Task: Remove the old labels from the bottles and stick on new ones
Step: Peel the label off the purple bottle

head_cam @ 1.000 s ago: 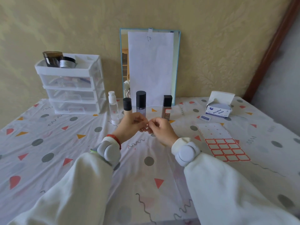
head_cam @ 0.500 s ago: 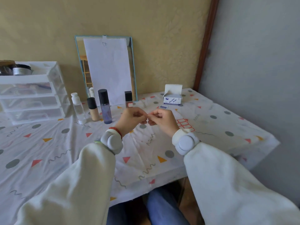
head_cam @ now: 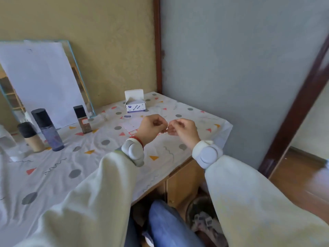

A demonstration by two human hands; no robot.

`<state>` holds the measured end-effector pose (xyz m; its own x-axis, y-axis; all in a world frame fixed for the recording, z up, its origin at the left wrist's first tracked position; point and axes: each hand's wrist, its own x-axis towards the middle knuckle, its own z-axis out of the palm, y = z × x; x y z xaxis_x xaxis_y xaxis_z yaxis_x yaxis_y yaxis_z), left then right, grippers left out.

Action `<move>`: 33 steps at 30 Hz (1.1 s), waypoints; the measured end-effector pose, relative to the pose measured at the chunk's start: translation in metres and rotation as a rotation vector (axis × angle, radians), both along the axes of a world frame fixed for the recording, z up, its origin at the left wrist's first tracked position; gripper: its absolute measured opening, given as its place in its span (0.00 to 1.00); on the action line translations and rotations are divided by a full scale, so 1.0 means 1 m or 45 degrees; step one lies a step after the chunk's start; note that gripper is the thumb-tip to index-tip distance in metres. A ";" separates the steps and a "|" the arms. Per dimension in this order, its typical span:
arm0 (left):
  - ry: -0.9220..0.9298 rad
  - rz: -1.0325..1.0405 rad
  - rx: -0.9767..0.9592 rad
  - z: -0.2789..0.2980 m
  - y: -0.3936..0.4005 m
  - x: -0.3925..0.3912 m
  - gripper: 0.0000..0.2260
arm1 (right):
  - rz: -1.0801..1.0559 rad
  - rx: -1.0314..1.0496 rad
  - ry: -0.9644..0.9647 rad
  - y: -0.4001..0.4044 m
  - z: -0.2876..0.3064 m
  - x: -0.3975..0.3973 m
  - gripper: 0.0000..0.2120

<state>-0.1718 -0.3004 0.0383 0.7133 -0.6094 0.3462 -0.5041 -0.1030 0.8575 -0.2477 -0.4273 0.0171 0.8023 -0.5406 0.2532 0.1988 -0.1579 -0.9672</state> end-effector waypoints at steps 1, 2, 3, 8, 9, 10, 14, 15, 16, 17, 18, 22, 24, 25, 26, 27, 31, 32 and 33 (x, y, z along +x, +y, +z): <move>0.022 -0.032 -0.011 -0.003 -0.010 -0.004 0.05 | -0.037 0.007 0.014 -0.008 -0.002 -0.007 0.05; 0.041 -0.059 -0.018 -0.005 -0.021 -0.007 0.05 | -0.063 0.006 0.027 -0.017 -0.005 -0.015 0.04; 0.055 -0.082 -0.020 -0.008 -0.029 -0.010 0.05 | -0.084 0.005 0.037 -0.024 -0.008 -0.022 0.04; 0.047 -0.258 0.092 -0.024 -0.070 -0.016 0.03 | -0.228 -0.059 0.196 -0.058 -0.025 -0.043 0.06; 0.002 -0.267 0.143 -0.027 -0.075 -0.017 0.03 | -0.250 -0.060 0.232 -0.063 -0.028 -0.046 0.06; -0.036 -0.263 0.189 -0.031 -0.082 -0.017 0.04 | -0.267 -0.040 0.250 -0.068 -0.034 -0.049 0.07; -0.087 -0.210 0.241 -0.044 -0.098 -0.014 0.06 | -0.354 0.050 0.289 -0.086 -0.054 -0.065 0.04; -0.084 -0.201 0.250 -0.047 -0.100 -0.013 0.05 | -0.371 0.049 0.318 -0.090 -0.061 -0.069 0.04; -0.080 -0.189 0.263 -0.050 -0.102 -0.013 0.03 | -0.381 0.035 0.357 -0.092 -0.067 -0.072 0.05; -0.069 -0.177 0.276 -0.053 -0.103 -0.012 0.03 | -0.384 0.022 0.406 -0.095 -0.074 -0.076 0.06; -0.033 -0.163 0.285 -0.056 -0.104 -0.011 0.04 | -0.385 0.015 0.462 -0.097 -0.082 -0.080 0.08; 0.226 -0.101 0.225 -0.071 -0.104 -0.012 0.06 | -0.361 0.102 0.737 -0.108 -0.120 -0.089 0.11; 0.225 -0.061 0.196 -0.074 -0.105 -0.010 0.07 | -0.321 0.153 0.855 -0.112 -0.137 -0.092 0.10; 0.238 -0.048 0.182 -0.074 -0.105 -0.010 0.07 | -0.307 0.123 0.911 -0.114 -0.146 -0.093 0.11; 0.278 -0.045 0.160 -0.074 -0.106 -0.010 0.08 | -0.300 0.062 0.965 -0.116 -0.155 -0.095 0.12; 0.323 -0.047 0.140 -0.075 -0.107 -0.010 0.07 | -0.310 0.002 1.017 -0.116 -0.162 -0.096 0.13; 0.398 -0.073 0.114 -0.074 -0.107 -0.010 0.06 | -0.364 -0.122 1.125 -0.118 -0.177 -0.101 0.15; 0.399 -0.075 0.115 -0.074 -0.107 -0.010 0.06 | -0.349 -0.157 1.134 -0.119 -0.177 -0.102 0.15; 0.391 -0.072 0.123 -0.074 -0.107 -0.009 0.06 | -0.337 -0.184 1.139 -0.119 -0.176 -0.101 0.15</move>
<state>-0.1811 -0.4072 -0.0353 0.7395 -0.6706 0.0590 -0.2308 -0.1702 0.9580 -0.3490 -0.5466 -0.1592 0.5867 -0.7446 -0.3183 -0.6672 -0.2218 -0.7111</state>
